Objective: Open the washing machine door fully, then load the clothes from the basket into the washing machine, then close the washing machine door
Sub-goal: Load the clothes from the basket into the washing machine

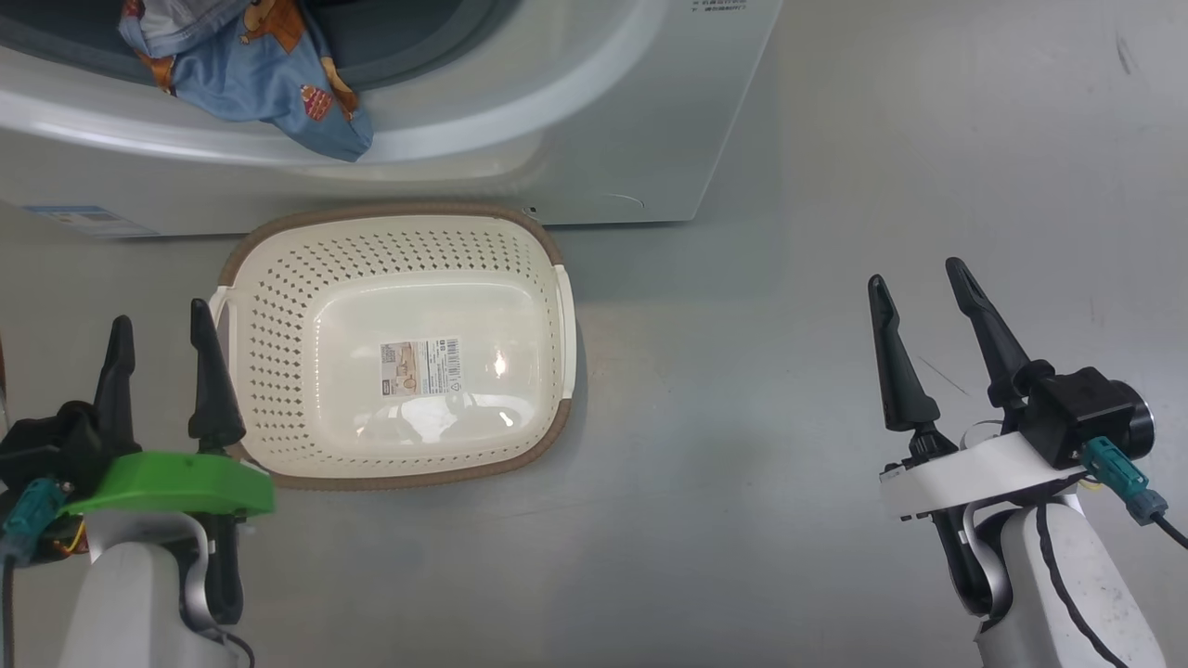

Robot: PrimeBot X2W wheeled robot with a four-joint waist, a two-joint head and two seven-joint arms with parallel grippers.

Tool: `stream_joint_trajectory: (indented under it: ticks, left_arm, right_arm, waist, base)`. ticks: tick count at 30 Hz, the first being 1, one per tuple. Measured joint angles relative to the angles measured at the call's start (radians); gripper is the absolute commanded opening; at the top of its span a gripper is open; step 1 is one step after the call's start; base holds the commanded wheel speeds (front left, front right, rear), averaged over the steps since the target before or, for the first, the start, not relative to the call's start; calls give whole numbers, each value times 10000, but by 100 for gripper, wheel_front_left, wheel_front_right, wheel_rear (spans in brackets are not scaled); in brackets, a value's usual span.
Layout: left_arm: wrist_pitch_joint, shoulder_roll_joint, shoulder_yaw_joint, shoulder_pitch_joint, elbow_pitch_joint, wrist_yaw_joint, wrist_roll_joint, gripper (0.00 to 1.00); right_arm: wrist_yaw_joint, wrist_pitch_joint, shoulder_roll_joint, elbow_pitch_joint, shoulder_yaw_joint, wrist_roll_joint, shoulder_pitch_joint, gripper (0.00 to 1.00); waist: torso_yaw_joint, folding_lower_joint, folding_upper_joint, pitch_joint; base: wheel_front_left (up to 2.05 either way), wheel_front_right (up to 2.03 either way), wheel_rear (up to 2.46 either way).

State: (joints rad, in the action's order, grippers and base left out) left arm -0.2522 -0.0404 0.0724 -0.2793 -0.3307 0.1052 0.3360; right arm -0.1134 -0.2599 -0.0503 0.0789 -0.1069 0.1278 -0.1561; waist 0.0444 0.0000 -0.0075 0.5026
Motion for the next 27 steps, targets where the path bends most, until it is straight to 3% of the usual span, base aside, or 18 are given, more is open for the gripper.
stream_joint_trajectory:
  ticks: [17, 27]
  left_arm:
    - [0, 31, -71, 662, 617, -2, 123, 100]
    - [10, -40, 54, 361, 481, -17, 138, 100]
  right_arm:
    - [-29, 0, 2, 23, -113, -44, 0, 100]
    - [-86, 0, 12, 19, -387, -42, -19, 100]
  waist:
    - [-192, 0, 0, -25]
    - [-661, 0, 0, 200]
  base:
    - [0, 0, 0]
    - [0, 0, 0]
